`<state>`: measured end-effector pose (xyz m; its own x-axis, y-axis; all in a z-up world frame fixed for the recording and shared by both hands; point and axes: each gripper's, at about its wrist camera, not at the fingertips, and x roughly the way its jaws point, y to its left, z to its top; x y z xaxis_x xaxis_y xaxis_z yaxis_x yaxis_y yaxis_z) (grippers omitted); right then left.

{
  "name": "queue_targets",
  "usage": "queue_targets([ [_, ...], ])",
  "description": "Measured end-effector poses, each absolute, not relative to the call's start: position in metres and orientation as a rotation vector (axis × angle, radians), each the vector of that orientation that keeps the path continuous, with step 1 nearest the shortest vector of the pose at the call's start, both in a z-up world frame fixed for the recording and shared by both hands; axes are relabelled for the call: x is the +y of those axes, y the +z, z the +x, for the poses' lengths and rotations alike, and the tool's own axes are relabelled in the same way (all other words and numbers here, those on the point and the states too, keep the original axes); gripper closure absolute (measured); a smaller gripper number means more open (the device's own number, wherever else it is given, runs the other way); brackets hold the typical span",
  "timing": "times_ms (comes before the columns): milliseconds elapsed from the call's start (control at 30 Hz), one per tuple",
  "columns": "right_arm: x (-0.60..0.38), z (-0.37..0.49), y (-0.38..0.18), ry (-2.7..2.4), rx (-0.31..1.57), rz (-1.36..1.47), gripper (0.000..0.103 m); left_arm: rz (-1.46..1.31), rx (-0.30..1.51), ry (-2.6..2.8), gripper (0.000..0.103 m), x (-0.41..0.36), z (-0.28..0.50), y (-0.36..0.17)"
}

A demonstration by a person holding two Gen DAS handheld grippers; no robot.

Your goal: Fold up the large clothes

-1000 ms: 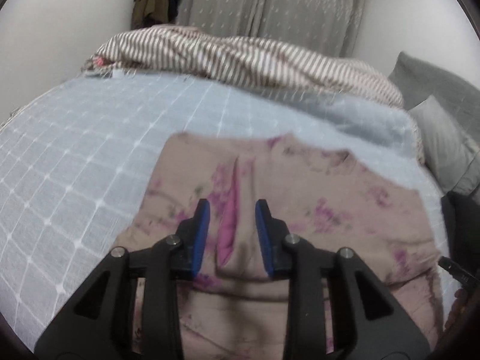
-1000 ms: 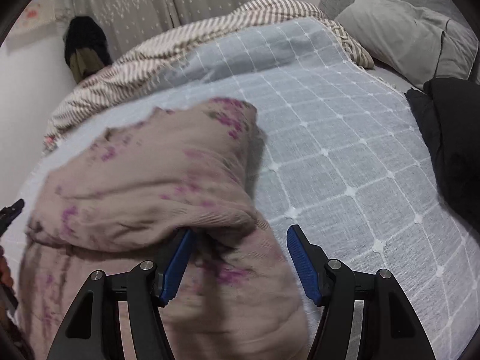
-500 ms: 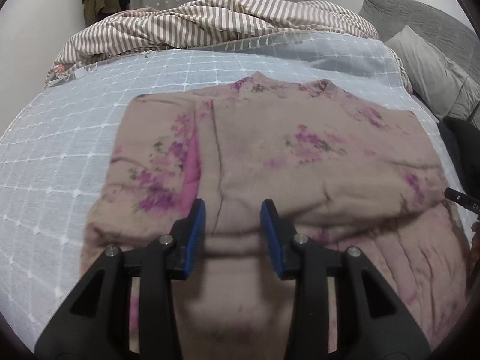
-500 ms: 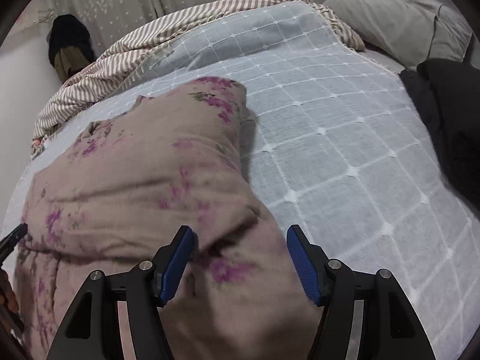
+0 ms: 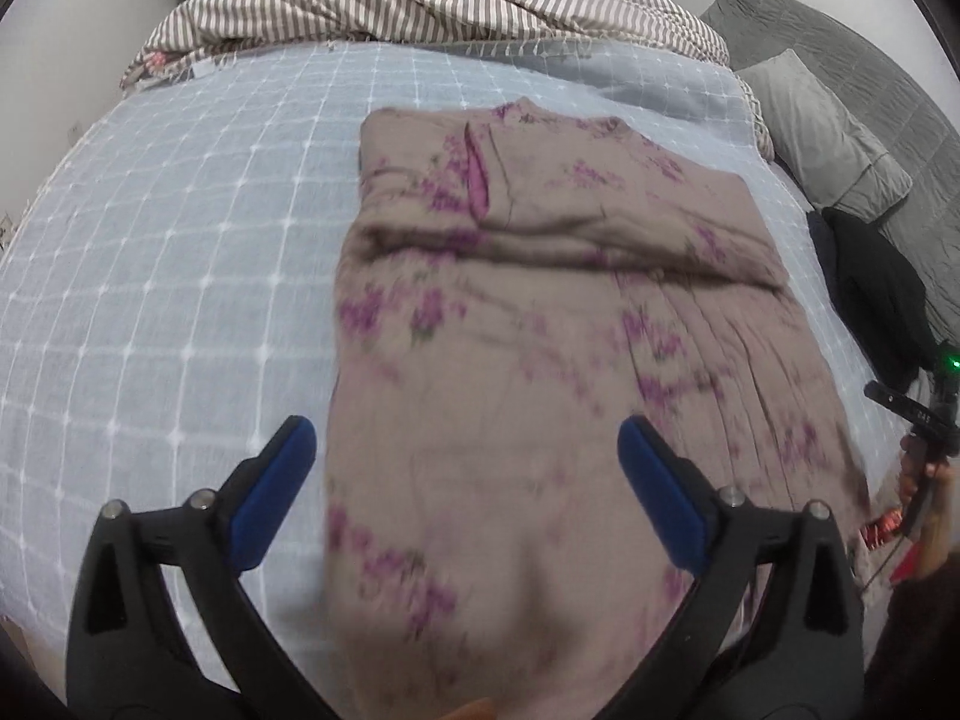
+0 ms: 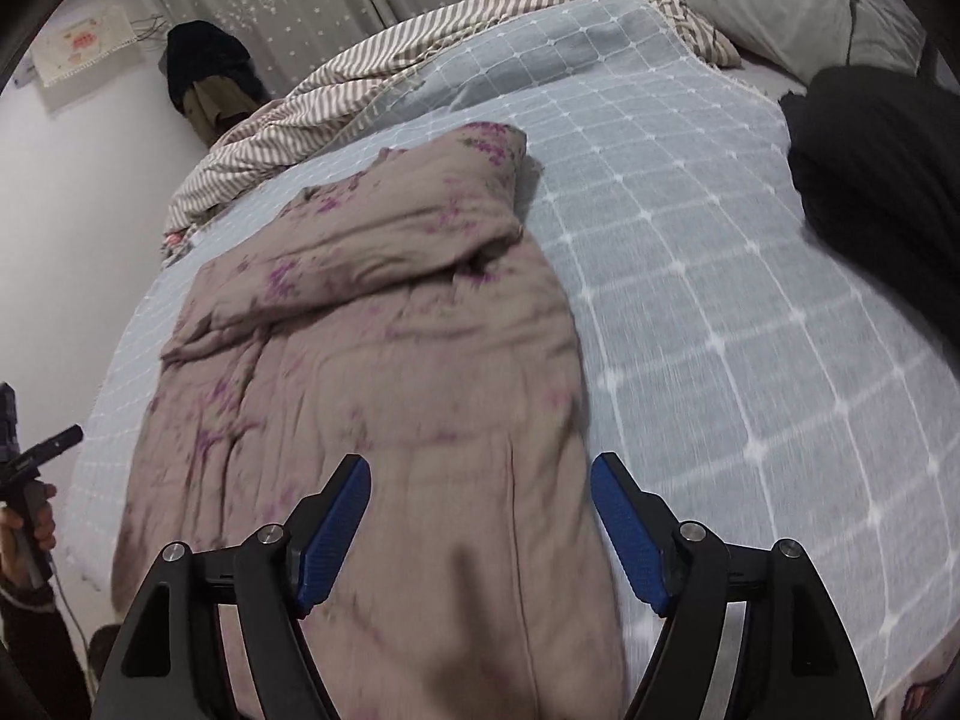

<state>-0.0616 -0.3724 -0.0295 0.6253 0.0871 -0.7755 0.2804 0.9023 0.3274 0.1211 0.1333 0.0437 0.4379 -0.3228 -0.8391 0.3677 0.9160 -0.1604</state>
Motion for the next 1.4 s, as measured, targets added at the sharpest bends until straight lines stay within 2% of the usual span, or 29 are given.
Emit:
queue_targets([
  [433, -0.385, -0.142, -0.075, -0.115, 0.934, 0.603, 0.025, -0.151, 1.224, -0.521, 0.002, 0.215, 0.066, -0.024],
  [600, -0.383, -0.156, -0.101, -0.118, 0.969, 0.649, 0.025, -0.231, 1.248, -0.594, 0.003, 0.215, 0.054, -0.05],
  [833, -0.379, -0.168, -0.109, -0.039, 0.885, 0.74, 0.024, -0.297, 1.278, -0.697, 0.005, 0.195, 0.04, -0.08],
  [1033, -0.369, -0.162, -0.116, 0.08, 0.856, 0.84, 0.026, -0.41, 1.244, -0.769, 0.008, 0.192, 0.038, -0.083],
  [1067, -0.367, -0.161, -0.117, 0.095, 0.849, 0.857, 0.03, -0.415, 1.238, -0.774, 0.009, 0.192, 0.038, -0.083],
  [1133, -0.366, -0.158, -0.12, 0.127, 0.843, 0.899, 0.046, -0.442, 1.229, -0.794, 0.015, 0.191, 0.037, -0.085],
  [1167, -0.365, -0.155, -0.124, 0.155, 0.847, 0.935, 0.061, -0.466, 1.231, -0.807, 0.021, 0.189, 0.036, -0.087],
  [1200, -0.361, -0.152, -0.13, 0.187, 0.854, 0.977, 0.067, -0.479, 1.233, -0.807, 0.028, 0.188, 0.037, -0.089],
  [1233, -0.359, -0.15, -0.134, 0.196, 0.854, 0.992, 0.069, -0.491, 1.236, -0.796, 0.034, 0.187, 0.037, -0.091],
  [1267, -0.355, -0.148, -0.135, 0.194, 0.851, 0.987, 0.072, -0.501, 1.244, -0.778, 0.058, 0.187, 0.037, -0.093],
  [1300, -0.351, -0.147, -0.132, 0.189, 0.841, 0.97, 0.074, -0.511, 1.263, -0.743, 0.073, 0.187, 0.038, -0.098],
  [1333, -0.348, -0.147, -0.128, 0.192, 0.824, 0.966, 0.075, -0.53, 1.269, -0.718, 0.074, 0.187, 0.038, -0.099],
  [1400, -0.344, -0.149, -0.114, 0.202, 0.771, 0.975, 0.079, -0.522, 1.227, -0.7, 0.081, 0.186, 0.033, -0.089],
])
